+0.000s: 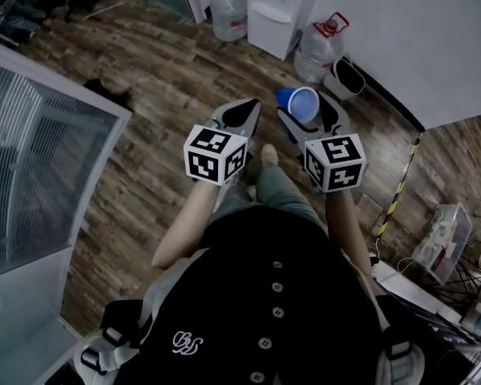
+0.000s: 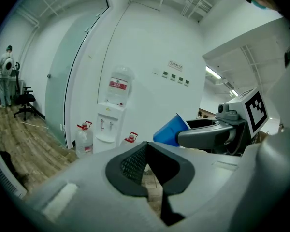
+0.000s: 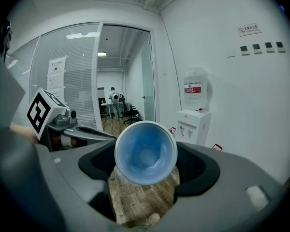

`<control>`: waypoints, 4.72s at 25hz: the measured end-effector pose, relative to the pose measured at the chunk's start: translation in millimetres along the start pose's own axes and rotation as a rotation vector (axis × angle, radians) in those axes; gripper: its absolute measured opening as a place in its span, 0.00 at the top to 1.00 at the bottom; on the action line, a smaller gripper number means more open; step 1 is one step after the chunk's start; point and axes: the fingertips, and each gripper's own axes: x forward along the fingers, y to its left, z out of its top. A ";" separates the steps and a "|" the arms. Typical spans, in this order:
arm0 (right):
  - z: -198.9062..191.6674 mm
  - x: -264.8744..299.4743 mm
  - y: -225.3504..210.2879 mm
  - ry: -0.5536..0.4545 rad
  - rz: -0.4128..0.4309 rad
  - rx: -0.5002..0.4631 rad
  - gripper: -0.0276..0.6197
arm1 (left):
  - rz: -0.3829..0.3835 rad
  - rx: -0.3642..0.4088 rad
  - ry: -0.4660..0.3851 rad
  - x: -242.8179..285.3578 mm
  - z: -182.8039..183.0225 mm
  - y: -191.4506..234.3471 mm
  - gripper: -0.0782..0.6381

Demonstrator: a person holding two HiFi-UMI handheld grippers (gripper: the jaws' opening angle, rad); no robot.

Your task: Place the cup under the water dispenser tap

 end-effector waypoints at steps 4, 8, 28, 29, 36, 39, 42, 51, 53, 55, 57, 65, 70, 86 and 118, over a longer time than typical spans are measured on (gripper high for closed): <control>2.6 27.3 -8.8 0.013 0.018 -0.002 0.39 | 0.012 -0.017 -0.001 14.6 4.3 22.6 0.89; 13.8 58.2 -25.8 0.012 0.036 -0.004 0.39 | 0.021 -0.022 0.002 40.3 15.5 46.4 0.89; 74.7 215.0 -153.0 0.053 0.134 -0.047 0.39 | 0.066 -0.020 -0.003 199.8 109.5 158.9 0.89; 75.5 220.3 -159.0 0.056 0.136 -0.046 0.39 | 0.068 -0.024 -0.001 207.0 111.2 162.5 0.89; 72.6 243.9 -182.8 0.080 0.143 -0.030 0.39 | 0.062 -0.038 0.027 238.2 116.4 178.1 0.89; 70.1 247.8 -189.7 0.084 0.130 -0.017 0.39 | 0.054 -0.035 0.045 245.3 115.8 181.3 0.89; 67.0 248.8 -196.2 0.089 0.119 0.009 0.39 | 0.050 -0.033 0.058 250.8 115.9 182.8 0.89; 59.1 265.8 -202.4 0.117 0.080 0.052 0.39 | 0.054 -0.069 0.085 259.9 113.5 211.7 0.89; 59.7 273.5 -206.3 0.120 0.061 0.059 0.39 | 0.049 -0.070 0.094 267.1 115.3 221.7 0.89; 61.2 283.4 -211.6 0.123 0.040 0.069 0.39 | 0.028 -0.063 0.102 275.9 119.1 230.1 0.89; 64.8 296.3 -215.1 0.128 0.025 0.078 0.39 | 0.010 -0.056 0.112 284.1 124.2 241.8 0.89; 87.2 350.6 -227.3 0.137 -0.055 0.089 0.39 | -0.091 -0.057 0.154 322.6 139.8 285.7 0.89; 95.3 377.0 -234.9 0.152 -0.103 0.120 0.39 | -0.158 -0.043 0.198 342.5 146.4 305.8 0.89; 65.7 435.0 -274.0 0.234 -0.290 0.178 0.39 | -0.367 -0.022 0.342 393.9 123.4 332.9 0.89; -15.8 517.9 -310.9 0.321 -0.256 0.188 0.39 | -0.334 -0.092 0.325 463.6 55.6 370.7 0.89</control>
